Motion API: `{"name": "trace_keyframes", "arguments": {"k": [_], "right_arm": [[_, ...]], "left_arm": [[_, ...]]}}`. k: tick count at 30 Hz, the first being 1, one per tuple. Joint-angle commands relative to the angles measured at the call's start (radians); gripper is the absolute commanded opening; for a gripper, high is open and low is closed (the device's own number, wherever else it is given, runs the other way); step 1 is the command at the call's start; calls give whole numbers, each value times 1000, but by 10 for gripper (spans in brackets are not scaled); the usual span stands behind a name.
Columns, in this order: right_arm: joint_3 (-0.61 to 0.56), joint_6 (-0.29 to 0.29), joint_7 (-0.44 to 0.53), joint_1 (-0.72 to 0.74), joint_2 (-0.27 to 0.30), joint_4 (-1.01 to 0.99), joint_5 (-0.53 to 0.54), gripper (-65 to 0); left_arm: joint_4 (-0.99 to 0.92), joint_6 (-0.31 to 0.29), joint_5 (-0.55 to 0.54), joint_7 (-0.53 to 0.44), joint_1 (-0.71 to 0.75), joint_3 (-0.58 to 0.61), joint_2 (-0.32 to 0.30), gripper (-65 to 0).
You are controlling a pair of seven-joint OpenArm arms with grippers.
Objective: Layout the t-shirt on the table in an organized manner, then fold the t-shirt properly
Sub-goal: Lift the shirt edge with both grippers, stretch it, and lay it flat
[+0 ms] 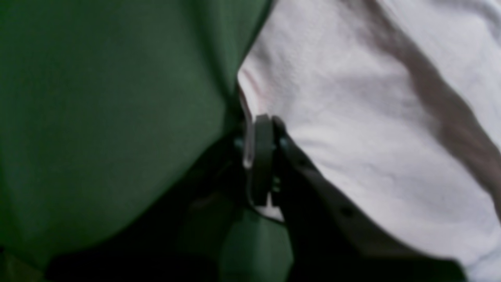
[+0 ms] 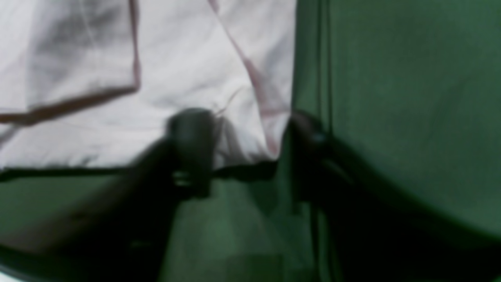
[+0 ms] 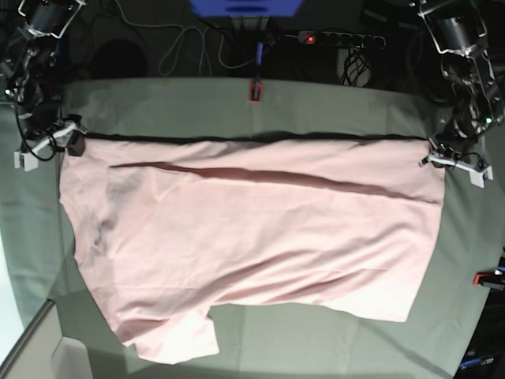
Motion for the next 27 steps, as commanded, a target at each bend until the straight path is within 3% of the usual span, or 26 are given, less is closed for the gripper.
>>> {"name": "trace_keyframes", "arguments": {"k": [1,2,8,15,20,27], "right_arm": [[2,7,-1,0,15,10,0,-585],[2,7,-4,-4,17,13,0,-650],[80,7,-7,-84,9,220,5,-650],[110,7,-47,-43,-21,495,3,-650],[103,7,-185,0,-14,530,2,-650],[139,7,-184,-107,-18,522,2,-650]], "left_arm": [[39,-5,-5,34,4,2,-15,-650],[68,-5,-5,52,17,2,-18,-650],[289,-5,-6,180,52,-101,-13,-650],[430,-5,-5,307,-43,-155,-21,-650],[472,-5,3,405,-97,-155,-21,-650],[447,-5,4,411,-9,-155,-18,-650]]}}
